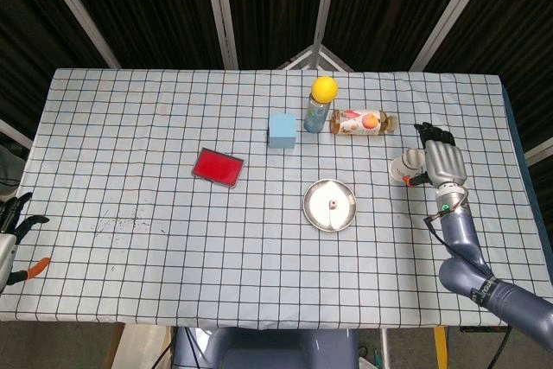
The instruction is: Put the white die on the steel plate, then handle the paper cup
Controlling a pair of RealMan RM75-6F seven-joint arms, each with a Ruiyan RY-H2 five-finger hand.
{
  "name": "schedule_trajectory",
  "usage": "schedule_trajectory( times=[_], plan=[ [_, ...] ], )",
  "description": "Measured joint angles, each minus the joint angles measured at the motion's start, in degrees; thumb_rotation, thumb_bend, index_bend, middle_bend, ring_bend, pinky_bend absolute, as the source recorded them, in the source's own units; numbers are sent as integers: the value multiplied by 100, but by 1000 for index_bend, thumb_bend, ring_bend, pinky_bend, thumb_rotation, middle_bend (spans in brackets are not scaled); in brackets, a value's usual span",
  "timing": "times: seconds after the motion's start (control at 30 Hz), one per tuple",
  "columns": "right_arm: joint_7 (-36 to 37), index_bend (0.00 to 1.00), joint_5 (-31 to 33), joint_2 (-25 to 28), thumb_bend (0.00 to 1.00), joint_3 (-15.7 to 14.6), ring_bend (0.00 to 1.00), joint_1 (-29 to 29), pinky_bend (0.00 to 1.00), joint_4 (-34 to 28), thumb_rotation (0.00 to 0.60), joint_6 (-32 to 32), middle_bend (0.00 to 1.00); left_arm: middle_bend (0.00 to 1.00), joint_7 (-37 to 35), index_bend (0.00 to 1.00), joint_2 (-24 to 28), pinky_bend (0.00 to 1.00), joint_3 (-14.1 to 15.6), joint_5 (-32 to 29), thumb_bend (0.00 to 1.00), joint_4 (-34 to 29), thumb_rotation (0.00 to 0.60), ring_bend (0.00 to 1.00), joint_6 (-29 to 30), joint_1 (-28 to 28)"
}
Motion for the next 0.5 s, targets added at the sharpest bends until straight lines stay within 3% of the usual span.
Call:
schedule_trajectory(
  times=[0.23, 0.5],
  plan=[
    [27, 279, 13, -141, 71, -62, 36, 132, 0, 483, 600, -293, 172, 0, 90, 296, -25, 23, -18, -66, 293, -12, 600, 0, -54, -16],
    [-48, 300, -34, -328, 72, -210, 53, 289, 0, 954, 600, -597, 233, 0, 259, 300, -74, 24, -21, -107, 293, -48, 600, 0, -87, -30]
  ],
)
